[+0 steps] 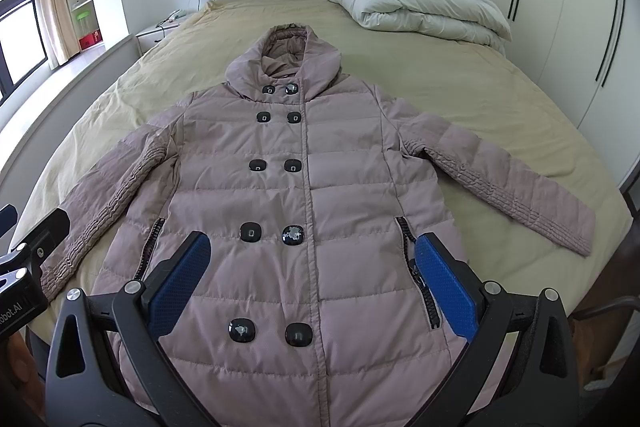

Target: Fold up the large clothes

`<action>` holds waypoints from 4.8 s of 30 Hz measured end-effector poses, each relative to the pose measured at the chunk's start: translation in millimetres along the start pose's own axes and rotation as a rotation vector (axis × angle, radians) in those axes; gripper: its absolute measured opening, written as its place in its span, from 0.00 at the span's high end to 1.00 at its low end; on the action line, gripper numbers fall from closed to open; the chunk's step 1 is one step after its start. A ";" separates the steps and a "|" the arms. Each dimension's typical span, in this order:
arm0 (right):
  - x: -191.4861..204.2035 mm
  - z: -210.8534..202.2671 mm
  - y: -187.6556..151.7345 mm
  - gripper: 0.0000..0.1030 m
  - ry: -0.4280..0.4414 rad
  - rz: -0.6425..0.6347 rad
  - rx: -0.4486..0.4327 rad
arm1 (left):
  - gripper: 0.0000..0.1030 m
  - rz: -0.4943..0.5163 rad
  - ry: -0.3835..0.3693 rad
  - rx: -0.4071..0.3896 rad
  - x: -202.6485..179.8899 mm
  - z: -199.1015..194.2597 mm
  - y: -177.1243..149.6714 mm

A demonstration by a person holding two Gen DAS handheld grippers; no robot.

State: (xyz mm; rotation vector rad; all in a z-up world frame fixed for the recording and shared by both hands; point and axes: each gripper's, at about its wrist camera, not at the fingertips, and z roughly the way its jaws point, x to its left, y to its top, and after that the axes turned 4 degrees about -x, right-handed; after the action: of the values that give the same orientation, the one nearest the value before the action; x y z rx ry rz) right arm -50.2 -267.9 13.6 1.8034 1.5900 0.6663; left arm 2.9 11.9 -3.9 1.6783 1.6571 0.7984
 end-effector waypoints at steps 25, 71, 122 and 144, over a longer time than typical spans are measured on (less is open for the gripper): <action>6.8 3.7 -6.6 0.00 0.000 -0.004 0.005 | 0.00 -0.006 0.001 0.000 5.5 5.8 -11.9; 29.6 49.5 -43.0 0.00 0.406 0.153 0.161 | 0.26 -1.408 0.032 -0.017 277.5 36.5 -199.8; 38.7 228.5 119.5 0.83 0.965 0.364 0.389 | 0.25 0.079 -0.018 -0.122 20.8 104.3 -58.3; -263.1 357.3 76.6 0.83 0.449 0.815 0.176 | 0.25 -0.112 -0.009 -0.060 26.4 195.6 12.5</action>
State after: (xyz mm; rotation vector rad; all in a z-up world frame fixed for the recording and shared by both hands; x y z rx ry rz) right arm 224.9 -579.6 -159.2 2.5822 1.1317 1.4093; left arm 166.0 33.3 -113.8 1.5319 1.6880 0.7773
